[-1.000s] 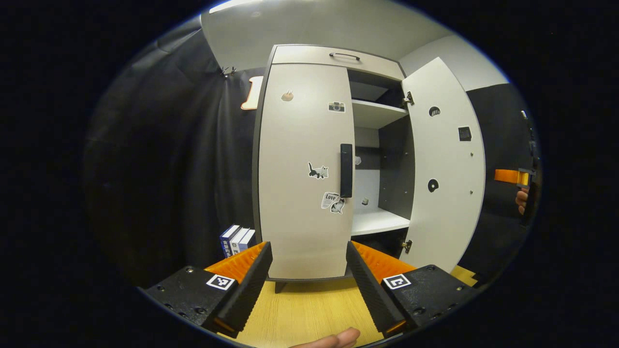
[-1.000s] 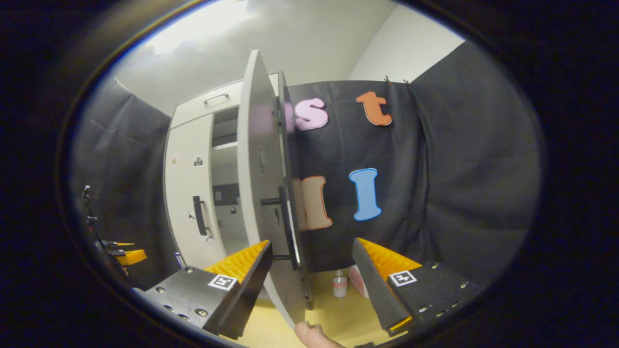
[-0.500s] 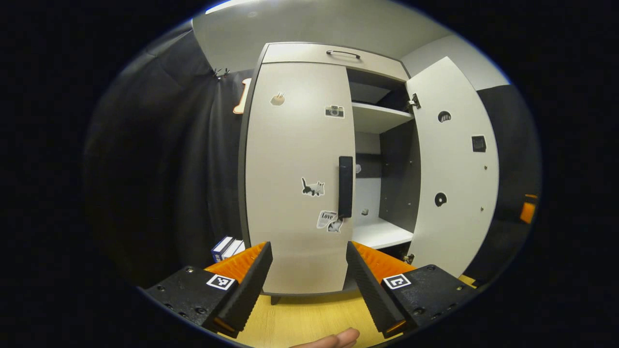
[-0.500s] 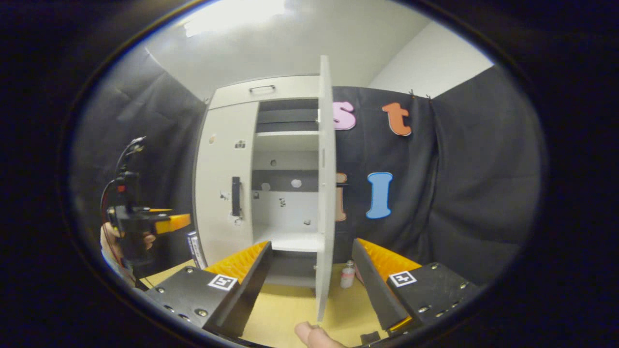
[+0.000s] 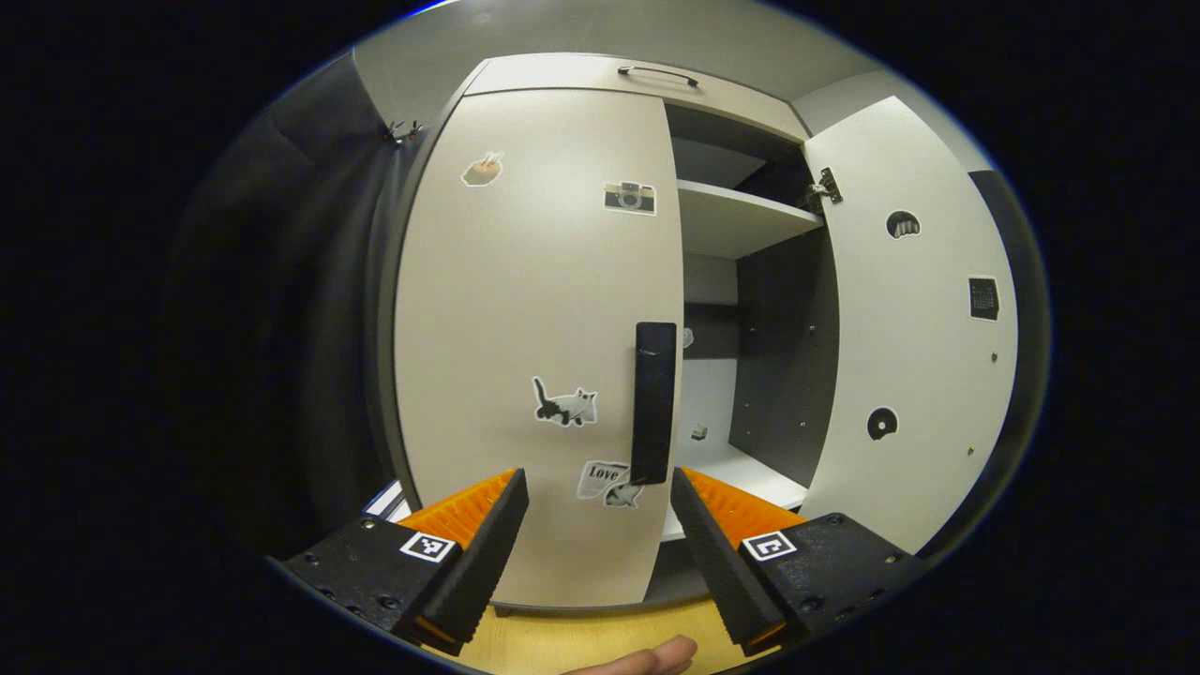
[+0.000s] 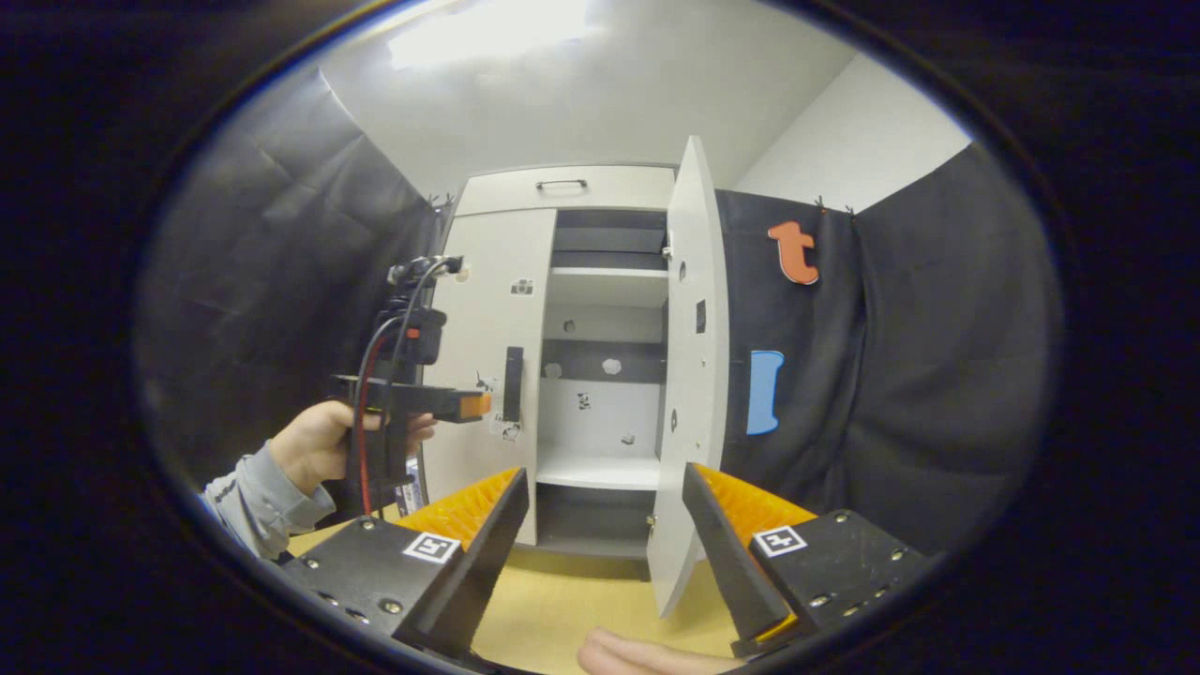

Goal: Open the right door of the double-door shoe cabinet with the right hand, and open the left door with the left hand.

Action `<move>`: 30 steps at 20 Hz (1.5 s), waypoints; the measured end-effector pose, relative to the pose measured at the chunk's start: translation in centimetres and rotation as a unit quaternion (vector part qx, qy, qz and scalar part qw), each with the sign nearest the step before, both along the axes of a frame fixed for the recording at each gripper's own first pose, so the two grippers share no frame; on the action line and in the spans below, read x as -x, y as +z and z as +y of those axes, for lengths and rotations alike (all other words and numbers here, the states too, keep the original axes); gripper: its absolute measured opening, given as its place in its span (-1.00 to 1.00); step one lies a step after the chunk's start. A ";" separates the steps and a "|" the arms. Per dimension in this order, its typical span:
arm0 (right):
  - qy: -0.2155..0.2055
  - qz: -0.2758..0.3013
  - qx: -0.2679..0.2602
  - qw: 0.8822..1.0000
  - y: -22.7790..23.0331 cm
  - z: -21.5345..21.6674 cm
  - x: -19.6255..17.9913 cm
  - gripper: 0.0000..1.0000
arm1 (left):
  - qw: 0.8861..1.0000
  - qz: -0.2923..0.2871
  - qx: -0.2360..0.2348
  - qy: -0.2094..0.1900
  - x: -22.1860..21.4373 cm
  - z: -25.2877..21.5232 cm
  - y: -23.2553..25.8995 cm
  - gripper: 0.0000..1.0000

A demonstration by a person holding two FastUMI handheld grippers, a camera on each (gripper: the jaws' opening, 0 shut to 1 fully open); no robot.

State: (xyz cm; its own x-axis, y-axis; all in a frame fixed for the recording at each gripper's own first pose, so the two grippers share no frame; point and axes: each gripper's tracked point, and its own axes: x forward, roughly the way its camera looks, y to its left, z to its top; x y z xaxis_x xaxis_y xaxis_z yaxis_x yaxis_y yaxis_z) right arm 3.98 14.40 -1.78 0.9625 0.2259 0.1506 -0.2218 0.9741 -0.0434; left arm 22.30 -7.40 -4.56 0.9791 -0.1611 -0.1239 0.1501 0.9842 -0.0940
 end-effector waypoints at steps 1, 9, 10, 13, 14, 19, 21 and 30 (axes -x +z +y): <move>-0.006 0.000 0.002 1.000 -0.2 -0.1 -0.2 0.96 | 1.000 -0.009 0.004 0.005 -1.0 -0.2 0.3 0.92; -0.009 -0.011 -0.007 1.000 0.1 -0.1 -0.5 0.97 | 1.000 -0.019 0.007 0.024 -7.5 -1.8 0.3 0.91; -0.012 -0.011 -0.007 1.000 0.1 -0.2 -0.5 0.97 | 0.999 -0.021 0.006 0.024 -7.9 -1.9 0.2 0.91; -0.008 -0.012 -0.006 1.000 0.1 -0.1 -0.7 0.97 | 0.999 -0.015 0.013 0.035 -8.4 -1.7 0.2 0.90; -0.005 -0.011 -0.006 1.000 0.1 0.0 -0.6 0.97 | 0.999 -0.010 0.018 0.042 -8.5 -1.7 0.1 0.89; -0.005 -0.005 -0.010 1.000 0.1 -0.1 -0.6 0.97 | 0.999 -0.008 -0.002 0.034 -8.5 -2.6 0.1 0.53; -0.009 -0.002 -0.021 1.000 0.1 -0.1 -0.6 0.97 | 1.000 -0.008 -0.004 0.003 -7.8 -4.0 0.3 0.24; -0.024 0.016 -0.068 0.997 -0.2 -0.1 0.7 0.97 | 1.000 -0.004 0.006 -0.029 -6.2 -3.9 -0.1 -0.39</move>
State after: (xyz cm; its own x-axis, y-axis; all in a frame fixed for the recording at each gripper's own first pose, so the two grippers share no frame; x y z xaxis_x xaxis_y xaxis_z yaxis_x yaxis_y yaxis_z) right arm 3.28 14.30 -1.95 0.9765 0.1585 0.1458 -0.1734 0.9802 0.0952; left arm 28.49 -11.26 -4.70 0.9688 -0.2199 -0.1146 0.2084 0.9725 -0.1044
